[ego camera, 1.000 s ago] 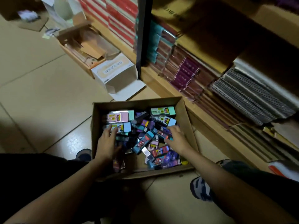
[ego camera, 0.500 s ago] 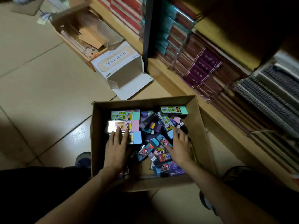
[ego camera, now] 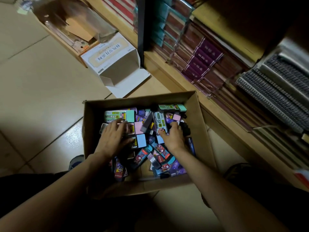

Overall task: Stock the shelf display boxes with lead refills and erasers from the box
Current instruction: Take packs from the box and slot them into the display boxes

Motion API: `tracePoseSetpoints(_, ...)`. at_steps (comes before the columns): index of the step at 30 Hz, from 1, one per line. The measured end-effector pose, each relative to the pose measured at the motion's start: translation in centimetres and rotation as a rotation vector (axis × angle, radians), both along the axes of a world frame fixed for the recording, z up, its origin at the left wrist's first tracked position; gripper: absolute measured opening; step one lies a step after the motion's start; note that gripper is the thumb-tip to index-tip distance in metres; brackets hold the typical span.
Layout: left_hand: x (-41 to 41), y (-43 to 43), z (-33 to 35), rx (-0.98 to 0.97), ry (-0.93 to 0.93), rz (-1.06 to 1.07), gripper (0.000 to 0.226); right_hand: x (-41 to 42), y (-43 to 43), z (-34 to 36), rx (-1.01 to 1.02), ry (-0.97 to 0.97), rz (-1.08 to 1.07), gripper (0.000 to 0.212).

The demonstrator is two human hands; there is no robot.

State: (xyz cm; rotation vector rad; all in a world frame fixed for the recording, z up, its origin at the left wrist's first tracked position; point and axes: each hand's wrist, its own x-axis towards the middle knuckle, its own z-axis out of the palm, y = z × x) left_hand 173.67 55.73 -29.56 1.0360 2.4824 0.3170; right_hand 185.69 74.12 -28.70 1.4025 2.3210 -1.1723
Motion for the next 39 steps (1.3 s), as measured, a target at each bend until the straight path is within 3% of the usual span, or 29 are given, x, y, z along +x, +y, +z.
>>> tracePoseSetpoints(6,-0.9,0.6,-0.3,-0.13,-0.049,0.03,0.079,-0.1,-1.7,-0.9,-0.137,-0.024,0.074,0.041)
tracePoseSetpoints(13,-0.5,0.0,-1.0,-0.234,-0.09,0.061,0.079,1.6,-1.6,-1.1,0.096,-0.255,0.599,0.065)
tracePoseSetpoints(18,-0.8,0.1,-0.9,-0.238,-0.124,0.051,0.074,1.1,-1.8,-0.8,0.147,-0.411,0.704,0.073)
tracePoseSetpoints(23,-1.1,0.0,-0.5,-0.244,-0.171,0.032,0.065,0.5,-1.0,-0.3,-0.005,-0.485,0.636,0.044)
tracePoseSetpoints(26,-1.8,0.1,0.1,-0.215,-0.219,0.059,0.046,0.8,0.4,0.0,-0.184,-0.428,0.54,0.057)
tracePoseSetpoints(29,-2.9,0.4,1.0,-0.255,-0.331,0.114,0.042,1.3,1.6,0.3,-0.329,-0.328,0.465,0.063)
tracePoseSetpoints(34,-3.6,1.0,1.6,-0.276,-0.426,0.176,0.046,1.3,3.5,1.0,-0.339,-0.21,0.428,0.036)
tracePoseSetpoints(37,-3.1,1.3,1.0,-0.091,-0.684,0.238,0.042,1.2,4.2,1.8,-0.331,-0.076,0.287,0.034)
tracePoseSetpoints(39,-2.4,1.4,1.1,0.011,-0.825,0.272,0.036,1.3,4.3,2.1,-0.417,0.057,0.08,0.038)
